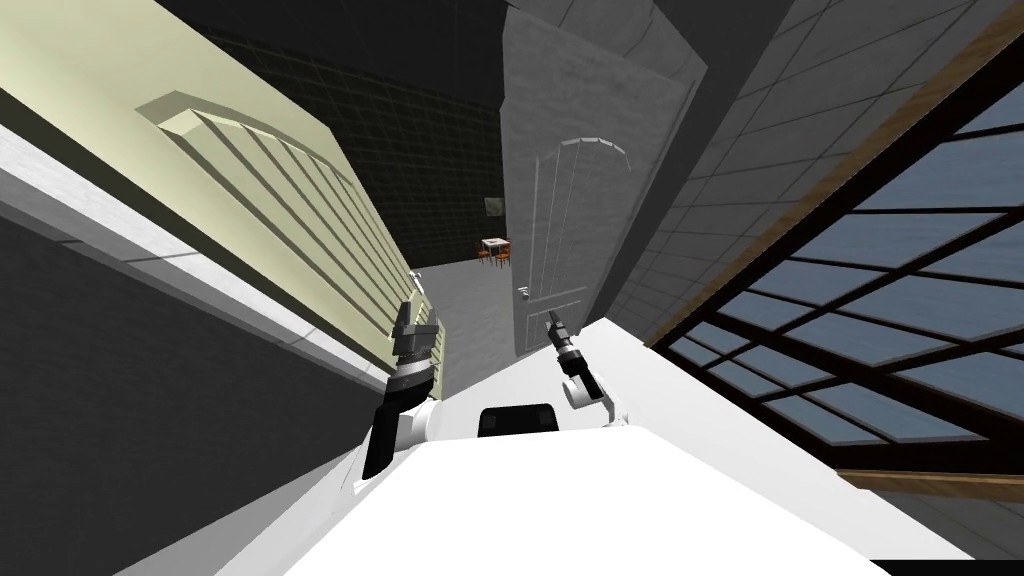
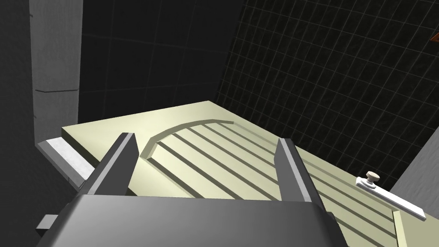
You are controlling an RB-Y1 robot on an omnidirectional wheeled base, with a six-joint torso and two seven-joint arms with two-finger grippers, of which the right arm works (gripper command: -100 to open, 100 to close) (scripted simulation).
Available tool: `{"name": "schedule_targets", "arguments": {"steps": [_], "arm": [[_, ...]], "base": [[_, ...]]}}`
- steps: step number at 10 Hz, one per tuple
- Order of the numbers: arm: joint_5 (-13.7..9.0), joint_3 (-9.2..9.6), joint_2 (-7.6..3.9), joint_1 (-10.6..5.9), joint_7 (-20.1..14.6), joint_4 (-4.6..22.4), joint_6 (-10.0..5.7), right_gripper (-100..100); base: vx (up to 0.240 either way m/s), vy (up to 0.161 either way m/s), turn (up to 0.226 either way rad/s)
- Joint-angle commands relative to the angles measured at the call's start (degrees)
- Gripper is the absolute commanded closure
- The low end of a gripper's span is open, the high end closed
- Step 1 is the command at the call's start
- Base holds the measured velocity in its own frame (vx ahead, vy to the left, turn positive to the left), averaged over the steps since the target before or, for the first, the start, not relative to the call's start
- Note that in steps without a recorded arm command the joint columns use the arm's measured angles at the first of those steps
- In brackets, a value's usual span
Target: Push the door open
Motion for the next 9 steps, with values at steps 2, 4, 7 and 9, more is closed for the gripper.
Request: {"name": "schedule_targets", "arguments": {"steps": [2,4,7,9], "arm": [[-0.34,1.44,-0.29,-1.64,-0.81,3.39,0.48,-100],[-0.58,2.52,-0.47,-2.86,-1.38,5.94,0.83,-100],[-0.88,3.91,-0.69,-4.40,-2.12,9.19,1.27,-100],[-1.04,4.65,-0.80,-5.24,-2.51,10.94,1.51,-100]], "base": [[0.041,-0.100,0.117],[0.065,-0.127,0.098],[0.034,-0.105,0.079],[0.032,-0.089,0.076]]}}
